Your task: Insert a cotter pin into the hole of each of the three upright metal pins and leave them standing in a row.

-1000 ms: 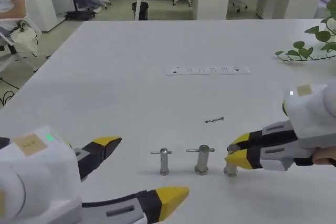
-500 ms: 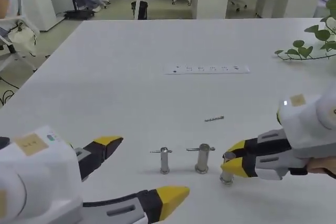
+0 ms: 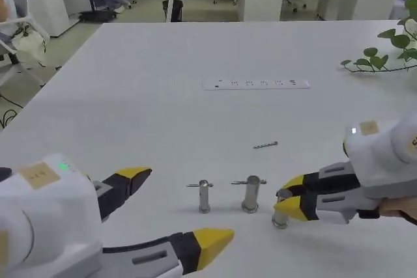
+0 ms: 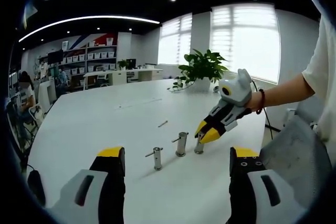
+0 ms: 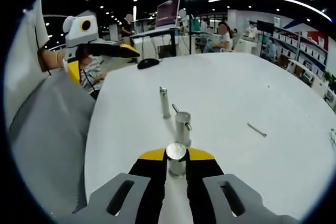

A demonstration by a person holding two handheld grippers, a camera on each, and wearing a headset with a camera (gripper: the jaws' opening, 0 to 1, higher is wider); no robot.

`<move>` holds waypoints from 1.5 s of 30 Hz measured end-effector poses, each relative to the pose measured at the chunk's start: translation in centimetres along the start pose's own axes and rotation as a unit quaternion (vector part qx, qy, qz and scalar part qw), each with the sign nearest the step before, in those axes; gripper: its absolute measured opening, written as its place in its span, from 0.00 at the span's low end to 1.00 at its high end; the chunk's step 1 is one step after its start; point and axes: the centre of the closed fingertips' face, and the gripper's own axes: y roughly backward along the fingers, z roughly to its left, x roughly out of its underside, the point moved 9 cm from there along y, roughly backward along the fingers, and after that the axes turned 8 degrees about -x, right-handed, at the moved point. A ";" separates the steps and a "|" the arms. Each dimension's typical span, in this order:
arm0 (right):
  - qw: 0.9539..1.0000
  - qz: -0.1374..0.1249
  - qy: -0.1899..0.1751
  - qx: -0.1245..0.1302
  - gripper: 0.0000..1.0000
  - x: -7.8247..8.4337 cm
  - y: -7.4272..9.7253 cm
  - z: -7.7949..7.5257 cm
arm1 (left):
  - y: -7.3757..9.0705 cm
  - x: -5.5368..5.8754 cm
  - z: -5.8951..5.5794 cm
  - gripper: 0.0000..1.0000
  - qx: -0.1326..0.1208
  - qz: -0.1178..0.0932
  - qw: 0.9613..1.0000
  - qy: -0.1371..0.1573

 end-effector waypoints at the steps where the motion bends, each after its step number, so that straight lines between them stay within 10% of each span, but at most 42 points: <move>1: 1.000 -0.006 -0.005 -0.002 0.14 0.1 0.0 0.0 | 0.0 0.0 0.0 0.81 0.000 0.000 1.000 0.000; 20: 0.998 -0.048 -0.037 -0.010 0.34 -2.1 1.9 -0.2 | 0.0 0.2 0.2 0.83 -0.005 0.004 1.000 -0.008; 45: 0.997 0.035 -0.037 0.059 0.30 -2.9 1.4 -9.2 | -0.8 0.6 1.3 0.83 -0.014 -0.002 1.000 0.006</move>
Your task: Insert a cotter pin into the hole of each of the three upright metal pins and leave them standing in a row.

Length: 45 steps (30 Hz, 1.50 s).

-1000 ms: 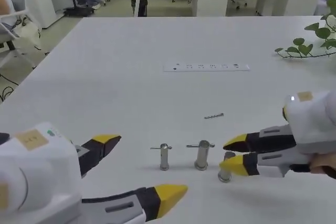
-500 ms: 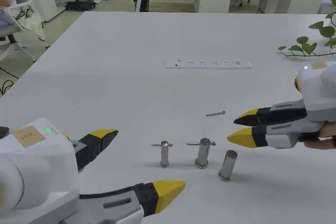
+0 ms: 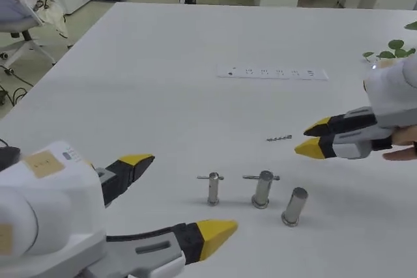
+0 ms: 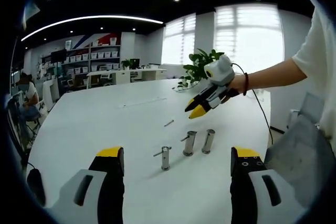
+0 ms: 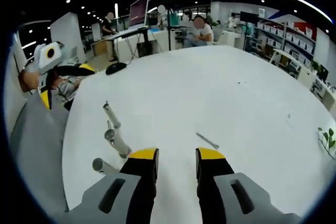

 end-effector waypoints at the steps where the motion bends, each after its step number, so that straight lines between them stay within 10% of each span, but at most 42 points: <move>1: 1.000 0.004 0.002 -0.001 0.29 0.0 -0.2 -0.2 | -0.1 0.0 0.0 0.83 0.000 0.000 1.000 0.000; 27: 0.994 0.097 0.057 0.004 0.17 0.1 -4.8 -5.7 | -1.2 0.6 0.6 0.80 0.005 0.003 1.000 0.007; 45: 0.981 0.168 0.092 -0.042 0.11 -0.4 -5.8 -7.0 | -1.3 1.1 0.8 0.74 0.001 0.007 1.000 0.002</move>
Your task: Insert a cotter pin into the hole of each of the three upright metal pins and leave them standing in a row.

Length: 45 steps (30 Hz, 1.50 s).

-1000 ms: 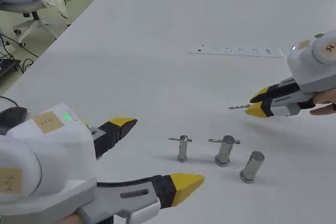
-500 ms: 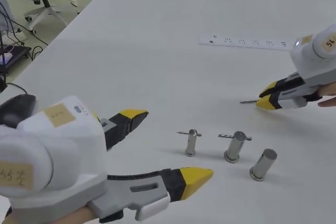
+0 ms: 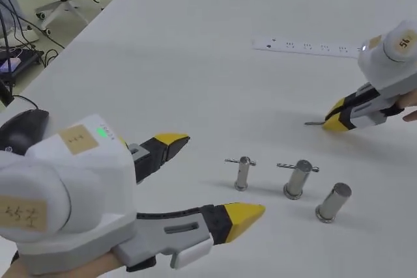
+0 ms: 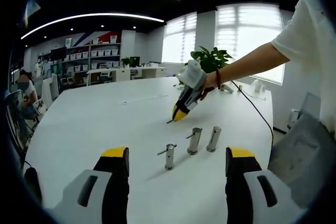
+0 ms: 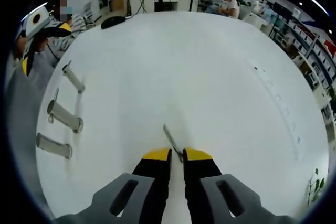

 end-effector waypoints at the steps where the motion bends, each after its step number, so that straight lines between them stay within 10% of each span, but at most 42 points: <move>1: 1.000 0.004 0.002 -0.002 0.10 0.0 0.0 0.0 | 0.0 0.0 0.0 0.74 0.000 0.000 1.000 0.000; 23: 0.990 0.095 0.101 0.014 0.03 -1.4 -0.3 1.4 | 0.2 -0.1 0.1 0.76 -0.001 0.010 1.000 -0.006; 45: 0.984 0.080 0.147 0.068 0.02 -2.0 1.8 2.9 | -0.4 -0.8 0.4 0.69 0.012 0.016 1.000 -0.011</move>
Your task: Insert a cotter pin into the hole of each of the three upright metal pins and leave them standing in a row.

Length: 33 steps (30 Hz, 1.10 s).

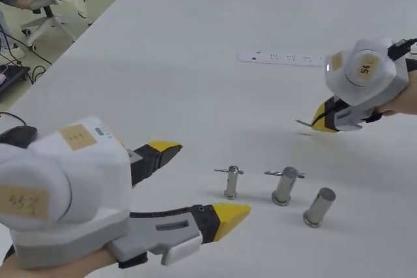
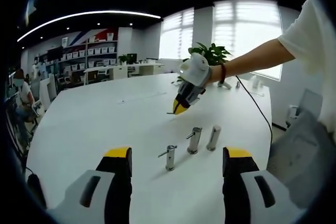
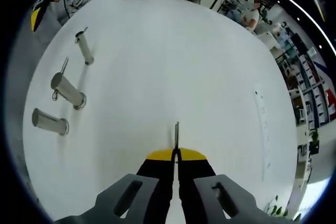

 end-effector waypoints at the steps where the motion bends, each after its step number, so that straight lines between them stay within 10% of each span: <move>1: 1.000 -0.001 0.001 0.002 0.02 -0.1 0.2 0.1 | -0.1 -0.2 0.0 0.69 0.003 -0.001 1.000 -0.001; 19: 0.992 -0.087 0.074 0.048 0.02 -5.3 5.2 4.1 | -1.7 -2.2 0.3 0.53 0.026 0.013 1.000 0.005; 33: 0.983 -0.121 0.132 0.049 0.02 -8.3 6.9 7.0 | -3.0 -4.0 0.4 0.40 0.043 0.008 0.996 0.075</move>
